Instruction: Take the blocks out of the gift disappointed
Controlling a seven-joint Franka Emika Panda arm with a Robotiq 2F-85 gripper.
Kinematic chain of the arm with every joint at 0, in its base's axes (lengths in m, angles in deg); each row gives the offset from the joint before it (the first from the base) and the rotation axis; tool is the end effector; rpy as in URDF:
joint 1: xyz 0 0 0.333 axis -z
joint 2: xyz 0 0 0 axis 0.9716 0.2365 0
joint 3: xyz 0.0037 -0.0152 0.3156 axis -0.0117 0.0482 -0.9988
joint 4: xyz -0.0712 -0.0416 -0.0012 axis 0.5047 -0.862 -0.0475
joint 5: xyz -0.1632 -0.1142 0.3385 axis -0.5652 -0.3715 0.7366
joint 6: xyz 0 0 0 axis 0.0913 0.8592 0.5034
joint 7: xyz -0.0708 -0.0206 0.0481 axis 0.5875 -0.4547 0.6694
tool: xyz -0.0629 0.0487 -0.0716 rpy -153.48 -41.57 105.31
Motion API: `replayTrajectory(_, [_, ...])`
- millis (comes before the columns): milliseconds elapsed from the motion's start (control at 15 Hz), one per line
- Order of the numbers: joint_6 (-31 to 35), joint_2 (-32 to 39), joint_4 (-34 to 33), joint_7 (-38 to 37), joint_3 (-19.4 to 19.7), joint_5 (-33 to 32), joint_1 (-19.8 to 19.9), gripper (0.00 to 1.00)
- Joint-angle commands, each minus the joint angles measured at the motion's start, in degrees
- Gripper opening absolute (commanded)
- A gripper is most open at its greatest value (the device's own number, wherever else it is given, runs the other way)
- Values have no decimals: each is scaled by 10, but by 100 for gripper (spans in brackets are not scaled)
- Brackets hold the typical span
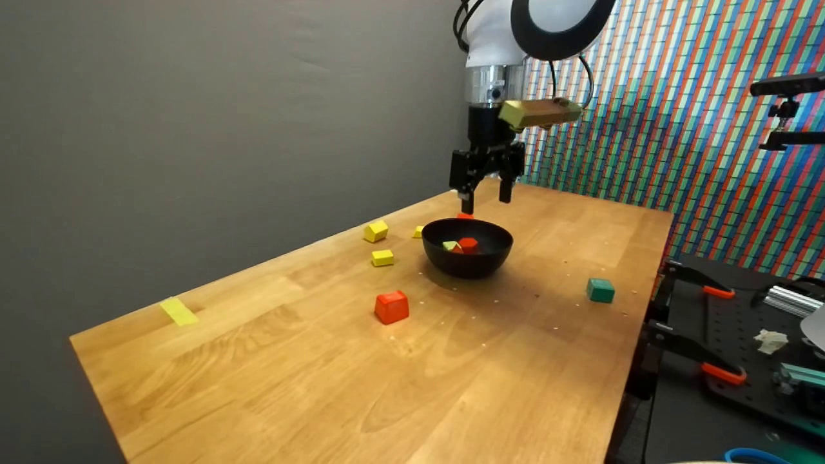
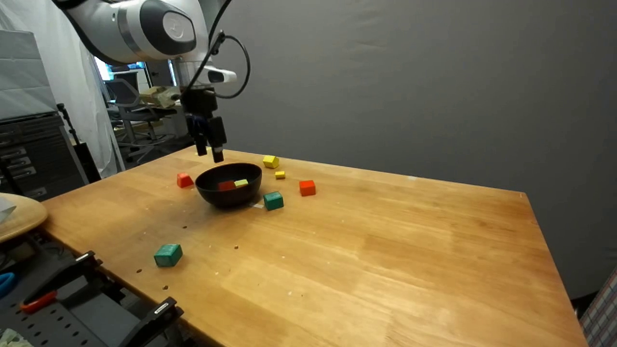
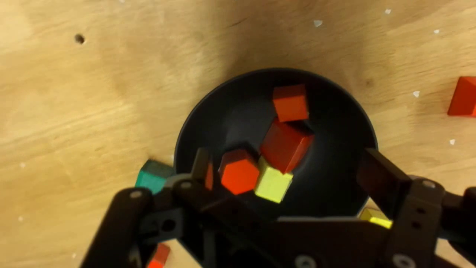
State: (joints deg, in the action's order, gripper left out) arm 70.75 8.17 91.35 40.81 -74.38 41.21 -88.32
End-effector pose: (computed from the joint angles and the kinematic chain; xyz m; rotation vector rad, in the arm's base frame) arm 0.5035 0.1166 0.2542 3.0795 -0.3586 -0.0496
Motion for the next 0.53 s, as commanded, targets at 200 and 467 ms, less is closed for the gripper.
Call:
replayTrajectory(200, [32, 80, -41, -103, 1, 17, -9, 100])
replayTrajectory(467, [27, 114, -69, -114, 10, 14, -9, 100])
